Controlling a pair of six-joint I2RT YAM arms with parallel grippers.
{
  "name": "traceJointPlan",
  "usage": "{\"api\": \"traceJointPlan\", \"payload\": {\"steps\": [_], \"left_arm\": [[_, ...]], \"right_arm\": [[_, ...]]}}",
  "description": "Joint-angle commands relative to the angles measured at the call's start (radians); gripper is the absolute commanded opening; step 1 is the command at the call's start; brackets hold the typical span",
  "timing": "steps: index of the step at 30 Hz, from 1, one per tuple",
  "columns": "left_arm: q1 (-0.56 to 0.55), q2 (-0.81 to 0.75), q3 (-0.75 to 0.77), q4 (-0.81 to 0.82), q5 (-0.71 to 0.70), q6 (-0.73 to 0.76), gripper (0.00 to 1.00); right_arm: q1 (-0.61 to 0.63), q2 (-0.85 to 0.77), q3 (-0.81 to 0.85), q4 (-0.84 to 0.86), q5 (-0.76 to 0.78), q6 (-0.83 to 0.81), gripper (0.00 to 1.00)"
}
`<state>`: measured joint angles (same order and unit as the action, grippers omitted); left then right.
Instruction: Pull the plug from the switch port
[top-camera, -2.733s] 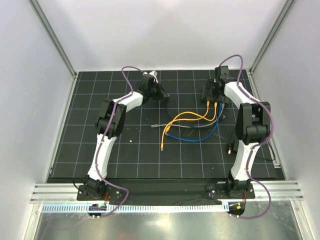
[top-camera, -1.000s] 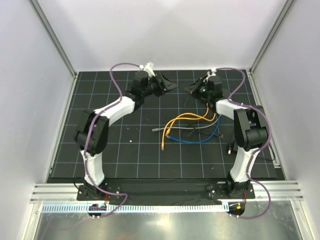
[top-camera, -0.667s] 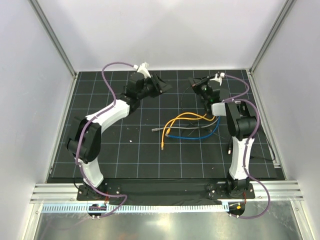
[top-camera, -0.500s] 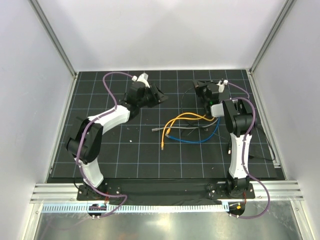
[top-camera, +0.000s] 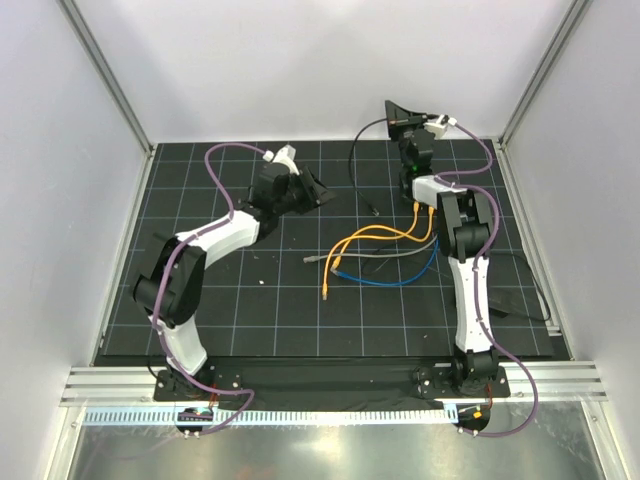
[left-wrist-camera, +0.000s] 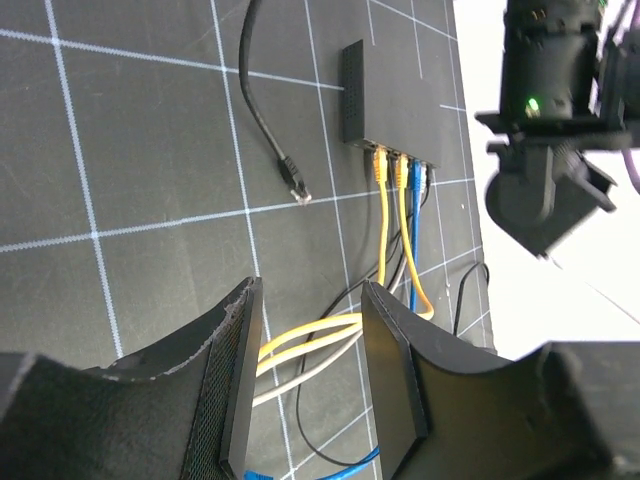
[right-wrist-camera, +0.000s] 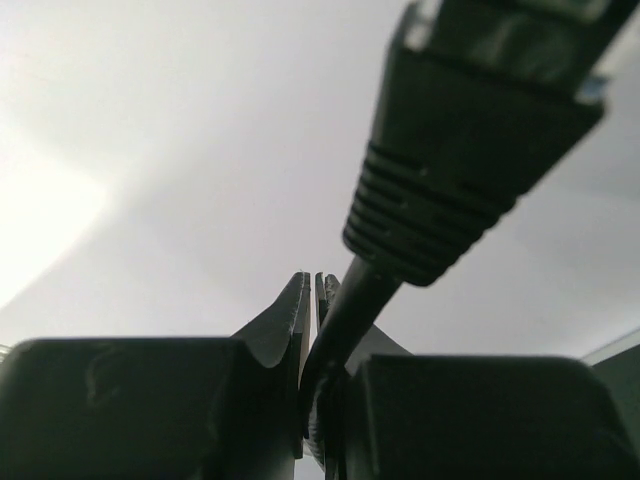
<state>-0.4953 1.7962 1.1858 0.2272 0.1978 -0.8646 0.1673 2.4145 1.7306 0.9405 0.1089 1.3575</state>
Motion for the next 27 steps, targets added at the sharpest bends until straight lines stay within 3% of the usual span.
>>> {"api": "traceJointPlan", "payload": {"steps": [1, 6, 11, 14, 17, 24, 27], "left_arm": [[0.008, -0.056, -0.023, 0.024, -0.011, -0.001, 0.48], [0.008, -0.15, -0.132, 0.017, -0.145, 0.003, 0.49], [0.009, -0.349, -0.25, -0.034, -0.354, -0.005, 0.54], [0.009, -0.408, -0.278, -0.066, -0.377, 0.002, 0.55], [0.009, -0.484, -0.293, -0.11, -0.397, 0.031, 0.55], [0.008, -0.626, -0.33, -0.181, -0.459, 0.082, 0.58], [0.009, -0.656, -0.336, -0.204, -0.462, 0.085, 0.58]], "right_arm": [[0.015, 0.052, 0.125, 0.018, -0.011, -0.046, 0.01], [0.06, 0.048, 0.205, 0.023, -0.095, 0.014, 0.01], [0.167, 0.026, 0.231, -0.16, -0.141, 0.035, 0.01], [0.25, 0.09, 0.285, -0.184, -0.114, 0.046, 0.01], [0.307, 0.222, 0.467, -0.2, -0.075, 0.032, 0.01], [0.379, 0.443, 0.808, -0.413, 0.044, -0.095, 0.01], [0.394, 0.459, 0.822, -0.505, 0.113, -0.139, 0.05]]}}
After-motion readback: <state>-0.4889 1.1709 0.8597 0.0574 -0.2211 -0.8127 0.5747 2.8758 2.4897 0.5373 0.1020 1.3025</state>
